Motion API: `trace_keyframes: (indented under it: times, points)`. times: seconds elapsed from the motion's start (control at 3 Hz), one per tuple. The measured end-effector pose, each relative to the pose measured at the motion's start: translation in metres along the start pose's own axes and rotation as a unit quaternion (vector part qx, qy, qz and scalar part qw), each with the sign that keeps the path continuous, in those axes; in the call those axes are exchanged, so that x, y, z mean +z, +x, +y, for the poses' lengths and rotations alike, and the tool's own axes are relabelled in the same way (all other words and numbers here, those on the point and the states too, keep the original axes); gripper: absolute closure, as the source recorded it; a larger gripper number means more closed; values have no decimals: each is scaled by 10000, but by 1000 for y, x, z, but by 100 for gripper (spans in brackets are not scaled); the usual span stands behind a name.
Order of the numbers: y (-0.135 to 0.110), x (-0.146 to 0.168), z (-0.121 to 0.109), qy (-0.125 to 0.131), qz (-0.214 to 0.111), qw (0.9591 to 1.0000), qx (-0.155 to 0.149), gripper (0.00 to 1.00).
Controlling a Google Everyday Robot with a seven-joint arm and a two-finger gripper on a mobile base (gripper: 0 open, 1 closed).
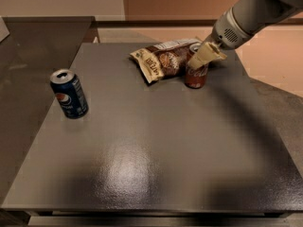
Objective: Move coke can near brown chip bag
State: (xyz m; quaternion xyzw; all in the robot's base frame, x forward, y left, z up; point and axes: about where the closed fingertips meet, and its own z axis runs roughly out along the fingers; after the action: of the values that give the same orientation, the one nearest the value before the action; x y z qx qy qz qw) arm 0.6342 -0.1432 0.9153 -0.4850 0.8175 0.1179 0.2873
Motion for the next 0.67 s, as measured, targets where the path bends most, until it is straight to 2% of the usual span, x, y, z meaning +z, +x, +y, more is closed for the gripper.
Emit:
trace_keyframes:
  times: [0.33, 0.67]
  points:
    - [-1, 2, 1, -17, 7, 10000, -10, 14]
    - [-1, 4, 2, -35, 12, 10000, -15, 0]
